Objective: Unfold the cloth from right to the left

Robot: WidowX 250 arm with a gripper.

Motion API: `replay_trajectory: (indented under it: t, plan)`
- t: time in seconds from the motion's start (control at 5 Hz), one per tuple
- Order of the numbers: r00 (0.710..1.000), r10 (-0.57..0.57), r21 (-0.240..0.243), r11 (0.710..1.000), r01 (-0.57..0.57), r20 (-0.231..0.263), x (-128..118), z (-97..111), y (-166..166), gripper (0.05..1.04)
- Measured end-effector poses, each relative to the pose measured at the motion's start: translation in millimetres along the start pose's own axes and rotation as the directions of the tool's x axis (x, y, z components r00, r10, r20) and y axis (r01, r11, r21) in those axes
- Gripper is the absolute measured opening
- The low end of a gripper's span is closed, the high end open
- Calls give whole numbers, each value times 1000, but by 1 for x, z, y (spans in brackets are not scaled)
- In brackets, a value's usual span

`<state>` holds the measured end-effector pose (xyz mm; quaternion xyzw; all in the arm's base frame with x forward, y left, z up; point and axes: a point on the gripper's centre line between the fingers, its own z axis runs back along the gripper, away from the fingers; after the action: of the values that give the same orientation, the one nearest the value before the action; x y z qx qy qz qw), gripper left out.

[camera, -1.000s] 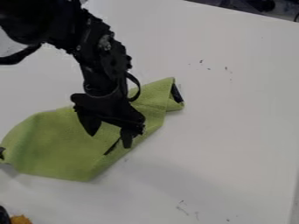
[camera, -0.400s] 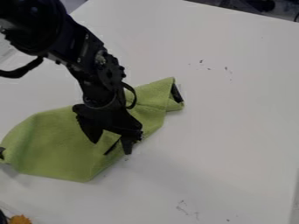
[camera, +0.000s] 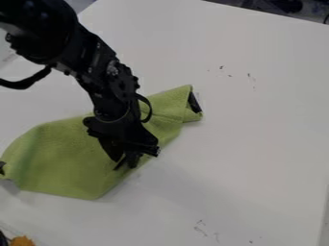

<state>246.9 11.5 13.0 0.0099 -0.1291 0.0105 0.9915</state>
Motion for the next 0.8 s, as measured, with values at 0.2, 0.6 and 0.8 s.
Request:
replay_trajectory:
  t: [0.2,0.6,0.8]
  plan:
    - [1000,-1,1,1000,1,-9,-1,-1,0,157]
    - [996,-79,156,985,73,29,14,42,-11,55]
    - [982,-185,250,953,173,27,34,67,-1,55]
